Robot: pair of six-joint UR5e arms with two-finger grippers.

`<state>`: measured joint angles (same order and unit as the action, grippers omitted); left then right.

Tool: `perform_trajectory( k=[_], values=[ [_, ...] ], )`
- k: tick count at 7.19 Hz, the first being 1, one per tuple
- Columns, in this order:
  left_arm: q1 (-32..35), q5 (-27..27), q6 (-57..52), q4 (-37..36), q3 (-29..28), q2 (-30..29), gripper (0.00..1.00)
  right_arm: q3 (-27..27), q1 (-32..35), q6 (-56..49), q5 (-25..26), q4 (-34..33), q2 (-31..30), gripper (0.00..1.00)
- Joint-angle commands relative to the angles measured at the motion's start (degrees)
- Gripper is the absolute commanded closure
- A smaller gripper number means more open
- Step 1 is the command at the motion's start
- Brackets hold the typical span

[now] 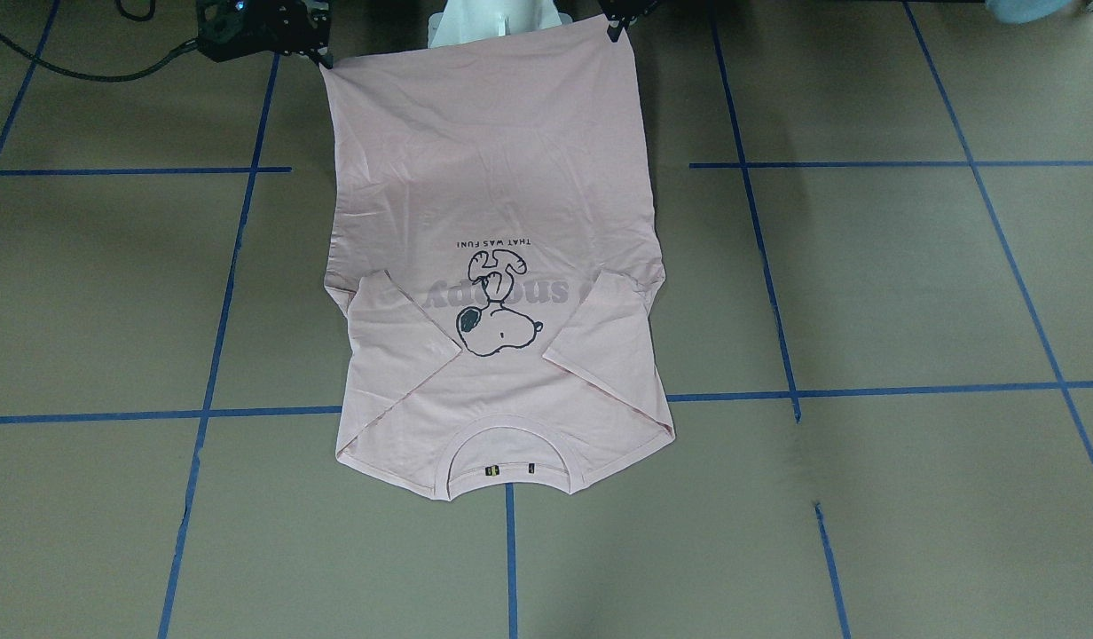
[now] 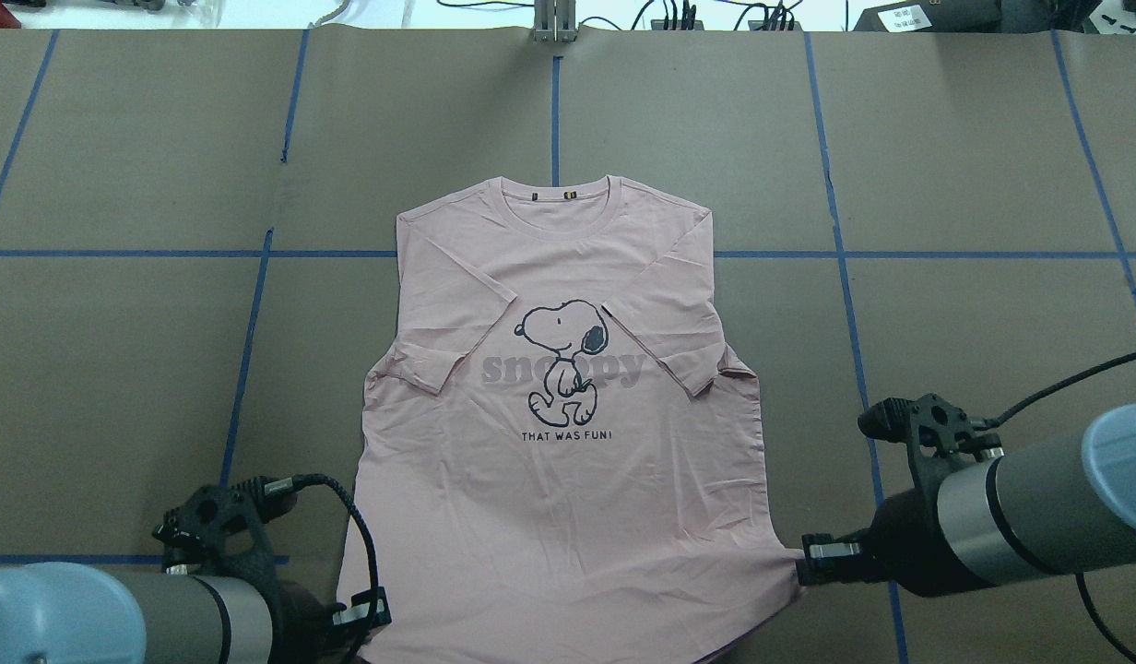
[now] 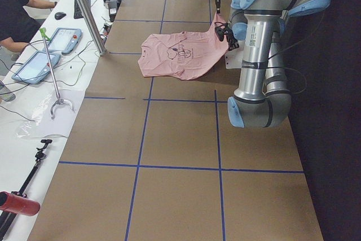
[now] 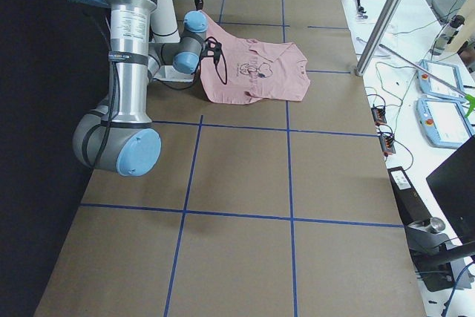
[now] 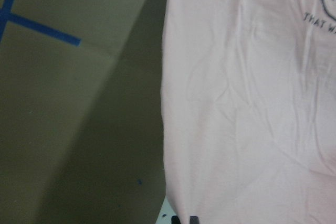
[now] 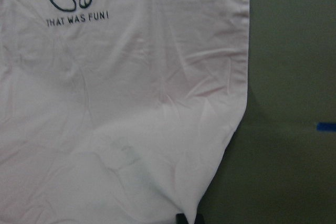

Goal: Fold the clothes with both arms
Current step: 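Lift the hem with both grippers and fold it toward the collar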

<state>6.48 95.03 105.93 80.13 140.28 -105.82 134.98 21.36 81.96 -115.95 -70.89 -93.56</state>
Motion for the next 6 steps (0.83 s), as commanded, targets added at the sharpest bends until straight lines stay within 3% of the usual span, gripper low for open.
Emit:
perform_trajectory(
  k=[1,4,6],
  values=[
    [9.56,0.24,-5.62,0.03,-3.23,-2.38,1.0,-6.01,8.39,-3.56,-0.16,0.14,8.26,1.0],
    [20.47,0.94,-13.88,1.86,-14.99,-6.66,1.0,-18.12,17.46,-6.02,0.28,0.14,18.81,1.0],
    [25.4,0.94,-14.78,13.49,-27.53,-9.14,1.0,-29.1,21.94,-6.46,0.2,0.14,26.12,1.0]
  ],
)
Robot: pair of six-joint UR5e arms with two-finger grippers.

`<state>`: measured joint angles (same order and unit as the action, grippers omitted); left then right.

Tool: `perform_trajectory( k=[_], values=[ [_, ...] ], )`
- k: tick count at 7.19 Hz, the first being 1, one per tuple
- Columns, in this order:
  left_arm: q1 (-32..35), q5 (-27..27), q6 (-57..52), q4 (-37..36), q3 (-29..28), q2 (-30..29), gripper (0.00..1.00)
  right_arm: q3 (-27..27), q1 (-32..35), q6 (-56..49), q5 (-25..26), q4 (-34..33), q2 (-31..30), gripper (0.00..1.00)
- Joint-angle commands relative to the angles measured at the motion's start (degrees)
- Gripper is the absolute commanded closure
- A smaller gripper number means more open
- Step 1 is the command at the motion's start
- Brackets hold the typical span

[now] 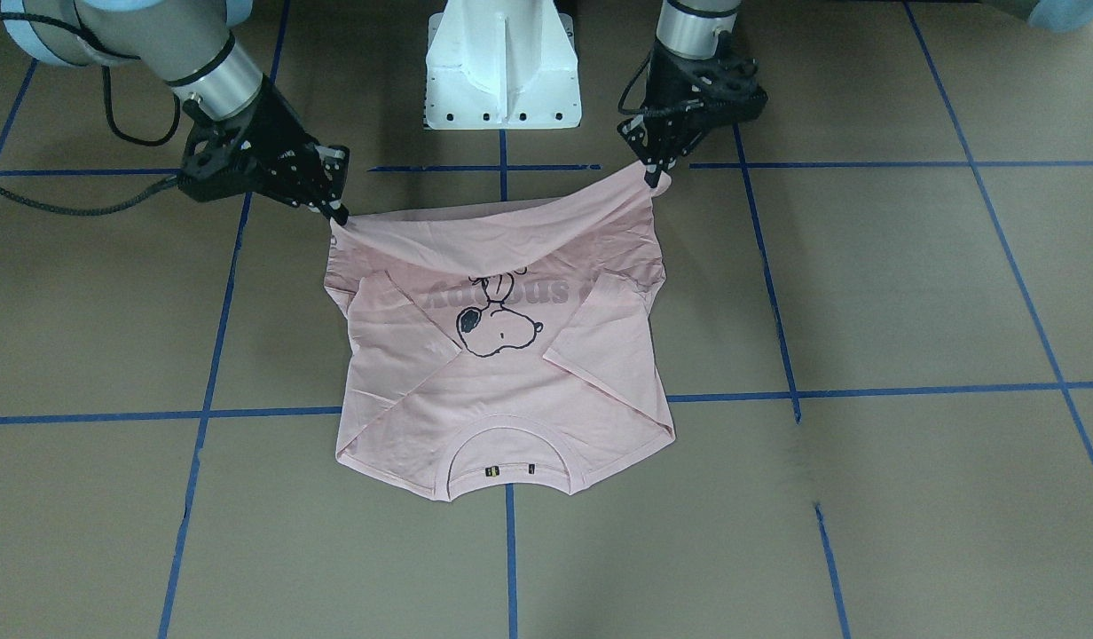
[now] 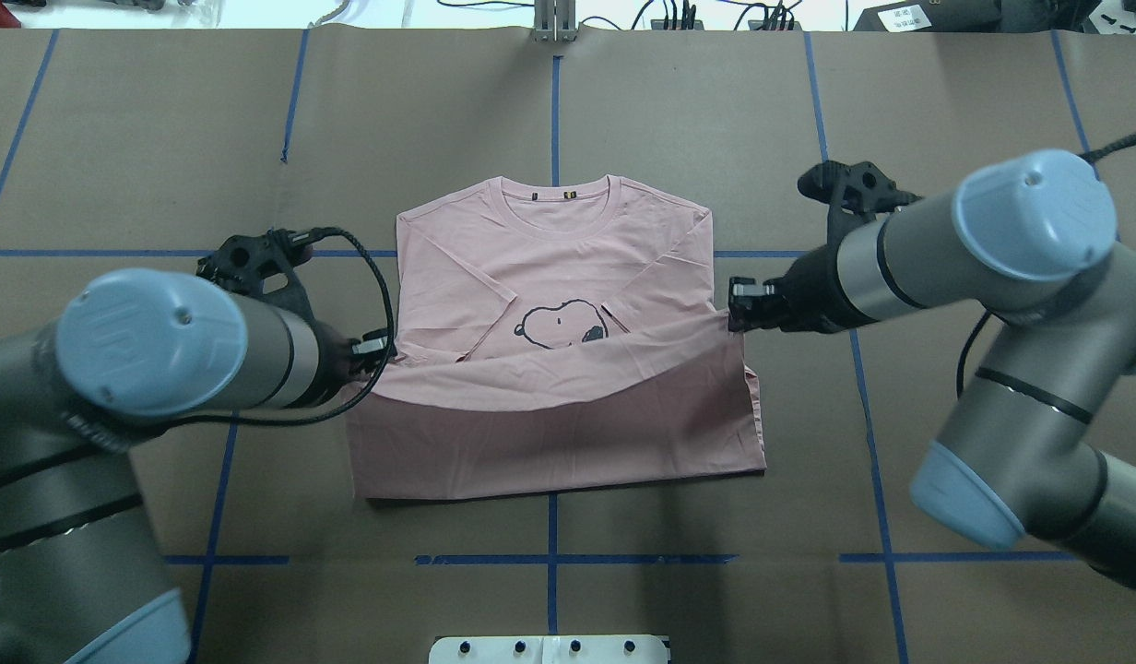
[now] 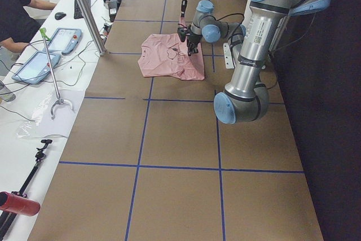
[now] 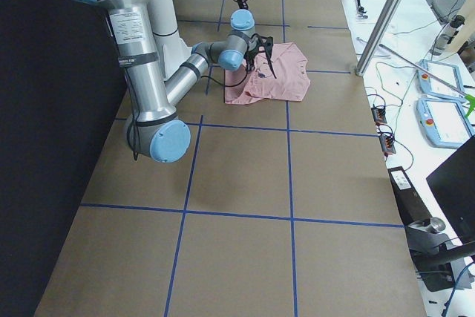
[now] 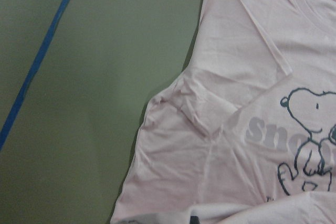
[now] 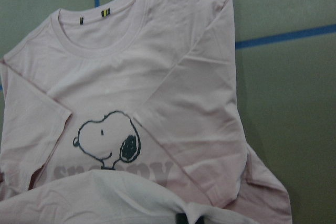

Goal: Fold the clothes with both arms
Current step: 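Lift the hem with both grippers and fold it toward the collar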

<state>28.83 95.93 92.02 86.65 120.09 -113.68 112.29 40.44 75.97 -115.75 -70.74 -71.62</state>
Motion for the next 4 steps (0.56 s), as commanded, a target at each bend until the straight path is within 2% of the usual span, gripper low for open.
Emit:
perform_trajectory(
  k=[1,3,4],
  values=[
    [5.78,0.05,-3.06,12.78,-12.64,-1.37,1.0,-10.21,4.45,-1.51,0.0,-0.01,6.21,1.0],
    [9.3,0.05,-6.14,18.88,-21.88,-2.86,1.0,-18.64,6.48,-1.53,-0.09,0.08,10.69,1.0],
    [9.84,0.05,-6.07,20.82,-23.83,-3.04,1.0,-21.38,7.1,-1.53,-0.09,0.08,11.93,1.0]
  ],
)
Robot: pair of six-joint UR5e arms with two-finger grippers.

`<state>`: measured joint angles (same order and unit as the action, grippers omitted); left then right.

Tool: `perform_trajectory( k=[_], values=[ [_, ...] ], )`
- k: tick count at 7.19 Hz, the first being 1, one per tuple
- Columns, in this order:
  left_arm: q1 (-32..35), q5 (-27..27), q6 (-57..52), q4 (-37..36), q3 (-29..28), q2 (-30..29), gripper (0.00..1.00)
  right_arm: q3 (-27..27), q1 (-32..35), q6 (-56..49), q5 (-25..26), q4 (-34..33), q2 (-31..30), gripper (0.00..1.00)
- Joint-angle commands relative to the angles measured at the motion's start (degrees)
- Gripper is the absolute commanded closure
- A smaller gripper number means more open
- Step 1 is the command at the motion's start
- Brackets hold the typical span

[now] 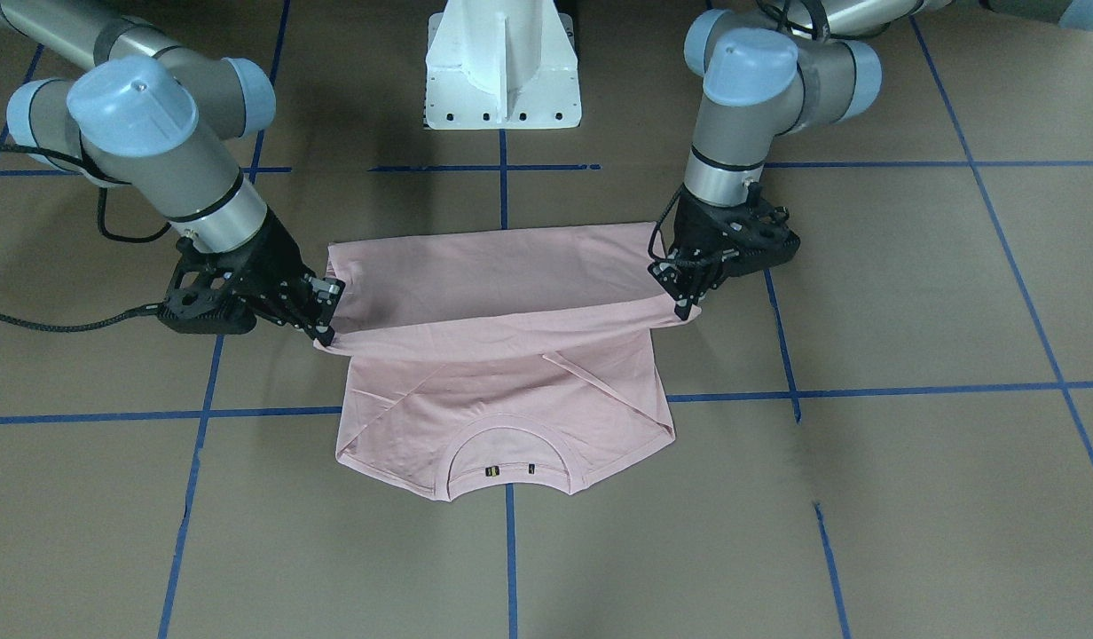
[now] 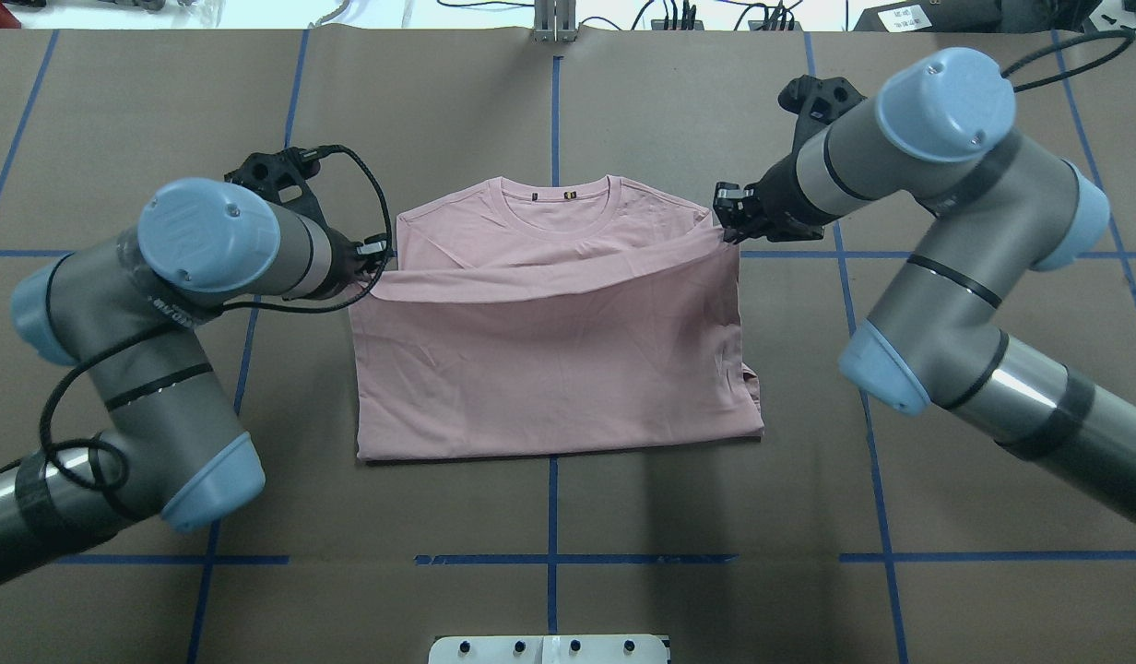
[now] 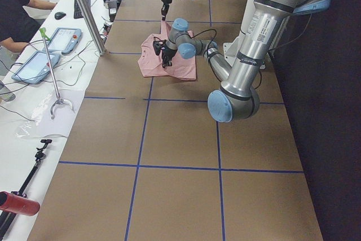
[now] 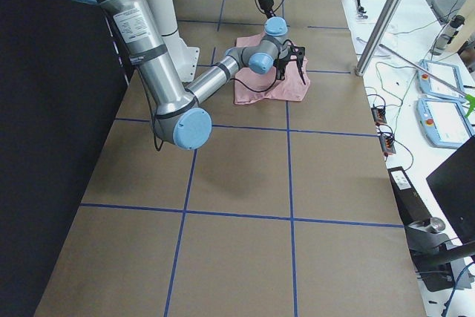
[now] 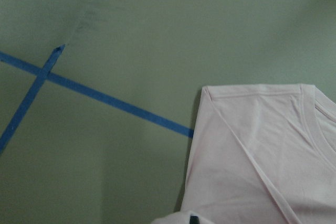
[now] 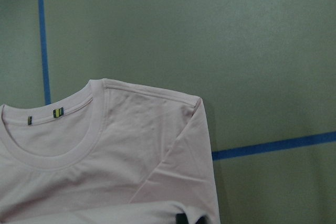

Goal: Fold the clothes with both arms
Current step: 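Lift the hem with both grippers and fold it toward the collar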

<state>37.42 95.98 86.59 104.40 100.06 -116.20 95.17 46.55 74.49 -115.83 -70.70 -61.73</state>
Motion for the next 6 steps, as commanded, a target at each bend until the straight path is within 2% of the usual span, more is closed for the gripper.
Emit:
perform_trajectory(
  k=[1,4,6],
  values=[
    [1.77,0.0,-0.72,3.44,-4.86,-1.22,1.0,-6.21,1.26,-0.05,-0.01,0.03,3.18,1.0],
    [3.36,-0.17,-0.37,3.62,-12.49,-8.05,1.0,-11.05,1.26,-0.13,0.34,0.03,7.23,1.0],
    [3.36,-0.26,-0.19,3.97,-14.18,-9.05,1.0,-12.72,1.26,-0.22,0.95,0.12,8.19,1.0]
  ],
)
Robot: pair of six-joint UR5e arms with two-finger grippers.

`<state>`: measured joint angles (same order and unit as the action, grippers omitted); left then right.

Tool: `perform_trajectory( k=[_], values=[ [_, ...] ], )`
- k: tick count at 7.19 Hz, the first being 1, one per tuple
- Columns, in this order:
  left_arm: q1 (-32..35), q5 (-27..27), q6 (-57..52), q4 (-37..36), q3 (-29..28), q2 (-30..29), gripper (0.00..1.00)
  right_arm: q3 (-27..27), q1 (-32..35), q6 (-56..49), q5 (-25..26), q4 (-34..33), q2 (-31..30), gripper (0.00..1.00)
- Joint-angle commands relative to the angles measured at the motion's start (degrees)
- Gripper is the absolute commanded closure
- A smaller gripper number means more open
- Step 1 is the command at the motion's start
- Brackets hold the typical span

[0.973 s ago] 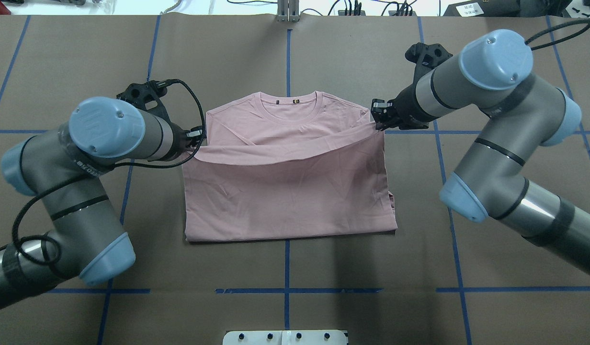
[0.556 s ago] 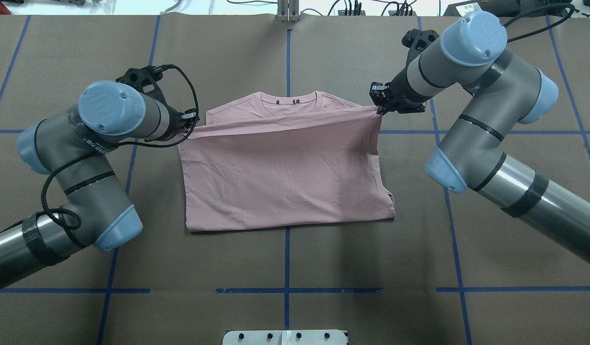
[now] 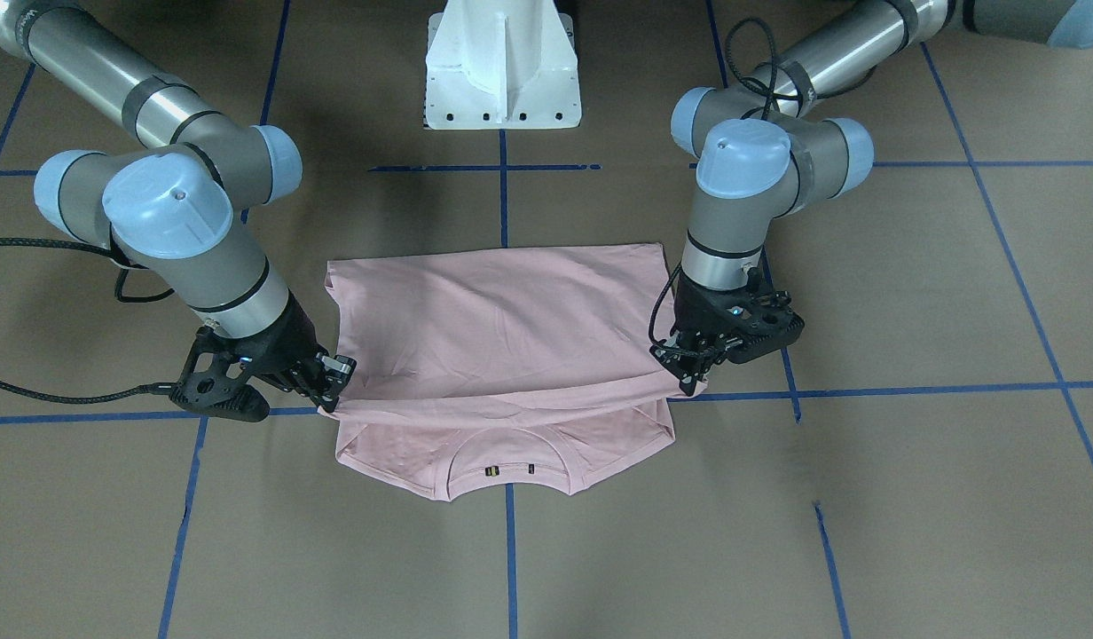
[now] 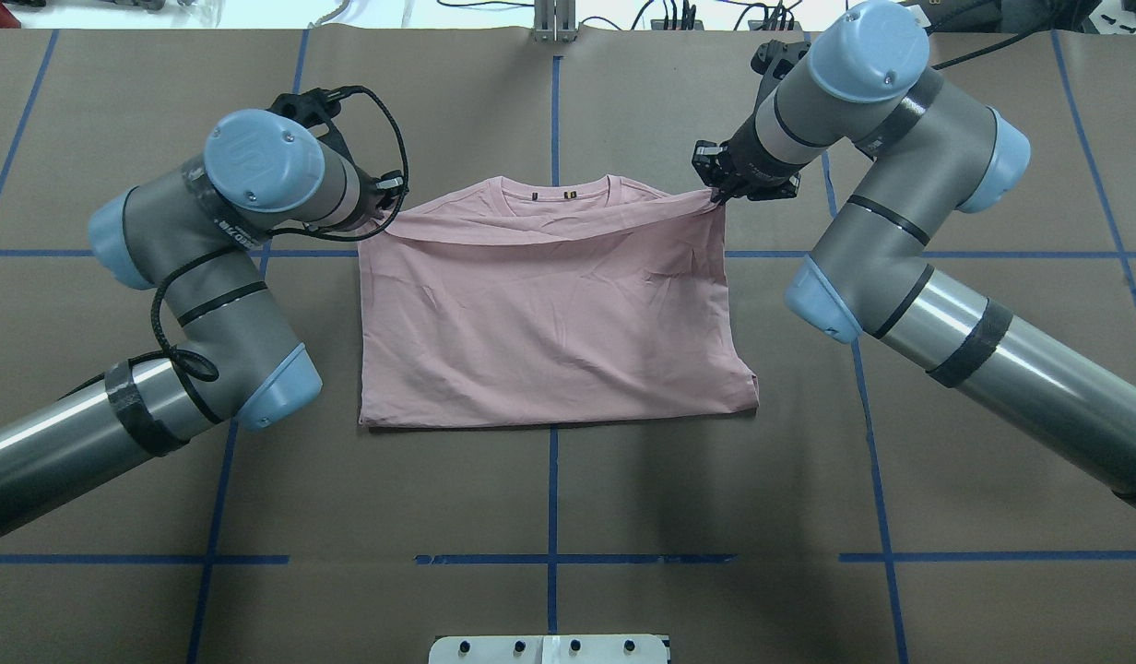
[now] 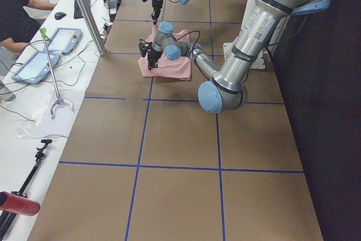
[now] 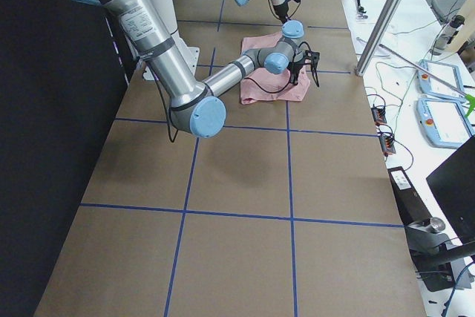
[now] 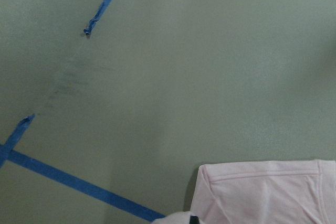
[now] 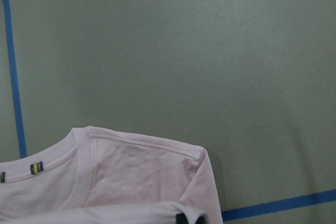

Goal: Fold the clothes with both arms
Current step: 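Lift the hem with both grippers and fold it toward the collar, then lower the hem near the collar and open both grippers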

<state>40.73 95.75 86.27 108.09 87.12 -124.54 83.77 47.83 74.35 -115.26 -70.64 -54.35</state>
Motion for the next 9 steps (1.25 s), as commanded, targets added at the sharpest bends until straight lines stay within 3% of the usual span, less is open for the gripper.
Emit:
perform_trajectory(
  k=[1,5,9],
  values=[
    [0.05,-0.04,0.21,0.98,-1.86,-0.7,1.0,-1.76,-0.1,-0.08,0.56,0.07,1.26,1.0],
    [0.14,-0.13,-0.22,2.57,-3.27,-0.7,1.0,-5.71,0.86,-0.17,0.92,0.07,3.99,1.0],
    [0.14,-0.04,-0.31,2.48,-3.27,-0.79,1.0,-5.99,0.6,-0.34,1.18,0.15,3.91,1.0]
  ],
)
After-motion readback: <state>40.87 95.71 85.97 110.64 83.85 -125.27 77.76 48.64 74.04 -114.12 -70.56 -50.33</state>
